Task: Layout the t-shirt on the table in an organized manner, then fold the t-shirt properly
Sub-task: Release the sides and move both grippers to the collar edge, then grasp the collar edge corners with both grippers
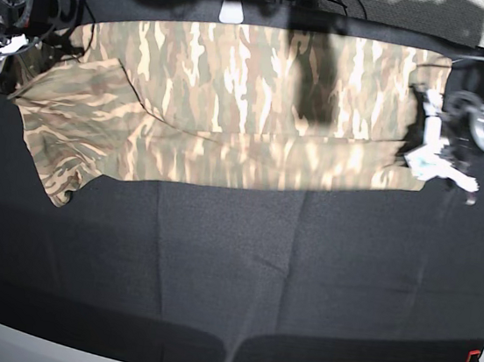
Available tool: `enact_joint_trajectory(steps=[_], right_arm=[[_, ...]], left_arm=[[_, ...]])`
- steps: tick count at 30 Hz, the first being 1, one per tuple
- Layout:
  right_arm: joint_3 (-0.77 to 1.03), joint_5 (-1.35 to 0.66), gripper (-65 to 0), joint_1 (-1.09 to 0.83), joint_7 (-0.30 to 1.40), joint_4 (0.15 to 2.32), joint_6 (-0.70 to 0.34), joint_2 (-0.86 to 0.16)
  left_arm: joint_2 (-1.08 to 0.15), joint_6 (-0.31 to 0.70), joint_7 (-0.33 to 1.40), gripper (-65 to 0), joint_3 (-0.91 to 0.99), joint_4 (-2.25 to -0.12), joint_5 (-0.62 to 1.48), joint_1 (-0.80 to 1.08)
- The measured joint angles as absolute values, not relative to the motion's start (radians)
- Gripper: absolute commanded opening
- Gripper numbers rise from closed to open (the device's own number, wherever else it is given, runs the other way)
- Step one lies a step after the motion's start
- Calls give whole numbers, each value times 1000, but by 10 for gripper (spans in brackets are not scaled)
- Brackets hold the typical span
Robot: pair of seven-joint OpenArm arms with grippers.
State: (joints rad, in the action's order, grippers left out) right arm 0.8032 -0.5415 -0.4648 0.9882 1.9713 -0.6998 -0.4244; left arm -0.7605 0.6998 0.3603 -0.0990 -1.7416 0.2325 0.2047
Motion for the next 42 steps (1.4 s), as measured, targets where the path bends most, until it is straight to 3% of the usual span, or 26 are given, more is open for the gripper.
enact_joint_trajectory(steps=[4,18,30,31,33,34,42], right_arm=[[803,-542,-650,-465,988,1971,-700,-424],[803,-367,-650,-465,948,1877,-700,-424],[803,-487,-650,-465,924,1813,-700,-423],[803,-510,-650,-463,924,1813,-700,-424],[803,-529,-650,-462,924,1813,-700,-424],[803,-532,-650,-462,924,1813,-700,-423],[803,-529,-650,-463,925,1813,-700,-424]], left_arm=[[-796,699,361,-650,-99,-1751,369,244],[-796,701,418,-650,-101,-1753,385,296],[-796,700,415,-650,-101,-1753,426,331],[-796,700,416,-621,-101,-1753,426,329],[-796,700,418,-442,-101,-1753,424,327],[-796,699,418,-388,-101,-1753,420,327],[-796,700,418,-384,-101,-1753,407,330]])
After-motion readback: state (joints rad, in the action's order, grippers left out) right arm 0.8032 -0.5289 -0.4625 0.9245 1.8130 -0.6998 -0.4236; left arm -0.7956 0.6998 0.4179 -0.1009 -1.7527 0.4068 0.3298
